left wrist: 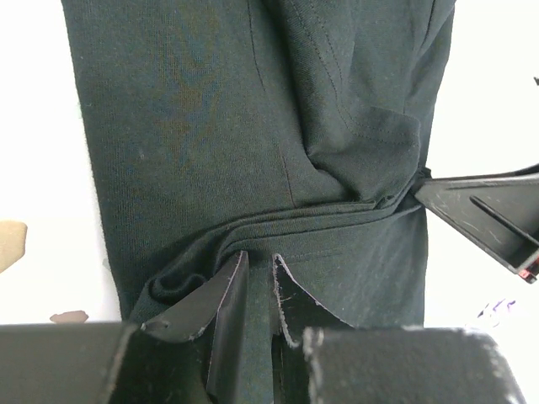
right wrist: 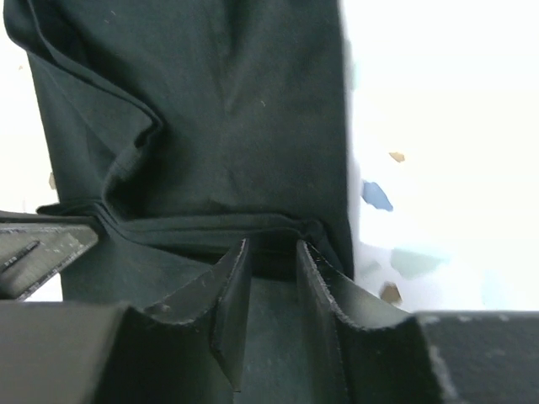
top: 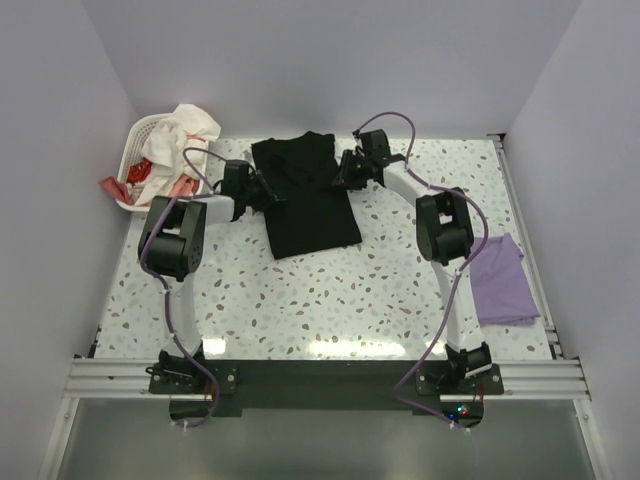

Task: Fold and stack the t-shirts
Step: Fold the tshirt

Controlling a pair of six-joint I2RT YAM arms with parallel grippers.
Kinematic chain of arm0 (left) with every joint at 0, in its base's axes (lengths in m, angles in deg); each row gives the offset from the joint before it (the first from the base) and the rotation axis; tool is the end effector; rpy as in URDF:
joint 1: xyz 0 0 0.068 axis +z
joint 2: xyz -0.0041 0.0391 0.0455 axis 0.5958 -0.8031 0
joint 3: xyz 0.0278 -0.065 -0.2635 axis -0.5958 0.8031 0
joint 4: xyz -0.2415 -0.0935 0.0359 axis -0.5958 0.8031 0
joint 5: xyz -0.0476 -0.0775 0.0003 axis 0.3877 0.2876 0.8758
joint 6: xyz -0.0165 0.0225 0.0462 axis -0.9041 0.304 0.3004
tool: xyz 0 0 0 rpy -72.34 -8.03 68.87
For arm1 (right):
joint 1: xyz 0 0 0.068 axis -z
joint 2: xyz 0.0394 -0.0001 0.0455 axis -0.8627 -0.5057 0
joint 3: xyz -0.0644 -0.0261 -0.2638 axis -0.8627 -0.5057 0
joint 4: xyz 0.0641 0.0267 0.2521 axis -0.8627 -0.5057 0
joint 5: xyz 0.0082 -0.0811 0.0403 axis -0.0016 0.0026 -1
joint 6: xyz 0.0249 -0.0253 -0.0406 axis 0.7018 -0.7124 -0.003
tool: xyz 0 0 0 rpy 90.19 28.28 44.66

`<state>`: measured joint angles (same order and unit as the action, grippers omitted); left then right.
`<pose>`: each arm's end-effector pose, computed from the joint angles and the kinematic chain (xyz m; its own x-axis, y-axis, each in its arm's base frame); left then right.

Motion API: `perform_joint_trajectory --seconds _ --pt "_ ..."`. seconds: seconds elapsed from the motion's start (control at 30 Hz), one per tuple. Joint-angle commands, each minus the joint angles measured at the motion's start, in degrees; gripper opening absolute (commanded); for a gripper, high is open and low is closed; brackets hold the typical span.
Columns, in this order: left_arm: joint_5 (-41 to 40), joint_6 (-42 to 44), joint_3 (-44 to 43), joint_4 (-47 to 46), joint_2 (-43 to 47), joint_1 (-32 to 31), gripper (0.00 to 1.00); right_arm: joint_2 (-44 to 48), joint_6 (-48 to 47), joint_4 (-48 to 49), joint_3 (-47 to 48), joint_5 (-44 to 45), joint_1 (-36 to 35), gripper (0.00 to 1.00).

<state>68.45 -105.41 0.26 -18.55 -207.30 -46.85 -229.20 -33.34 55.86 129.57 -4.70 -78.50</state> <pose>0.4365 -0.0897 0.1263 -0.7017 -0.5858 -0.4055 -0.1732 0.6924 -0.7005 0.5175 0.1891 0.1521 -0.8280 0.1915 -0.5271 -0.1519 0.8281 0.5396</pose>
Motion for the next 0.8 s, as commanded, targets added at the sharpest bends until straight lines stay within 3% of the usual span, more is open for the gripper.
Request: perform_joint_trajectory --seconds 0.0,0.2,0.37,0.77 --pt "-2.25 0.42 0.09 1.16 -0.87 0.09 0.21 5.58 -2.14 -1.71 -2.47 6.67 0.51 0.35" --pt "-1.46 2.35 -1.75 3.09 0.54 0.09 0.22 11.65 -5.91 -2.50 -2.56 9.48 0.07 0.45" --pt "-0.58 2.62 -2.10 3.00 1.24 0.09 0.23 17.36 -10.75 -1.28 -6.34 16.25 -4.75 0.51" --pt "2.50 4.11 -8.96 7.22 6.77 0.53 0.26 7.01 -16.47 -5.05 2.71 23.20 -13.20 0.45"
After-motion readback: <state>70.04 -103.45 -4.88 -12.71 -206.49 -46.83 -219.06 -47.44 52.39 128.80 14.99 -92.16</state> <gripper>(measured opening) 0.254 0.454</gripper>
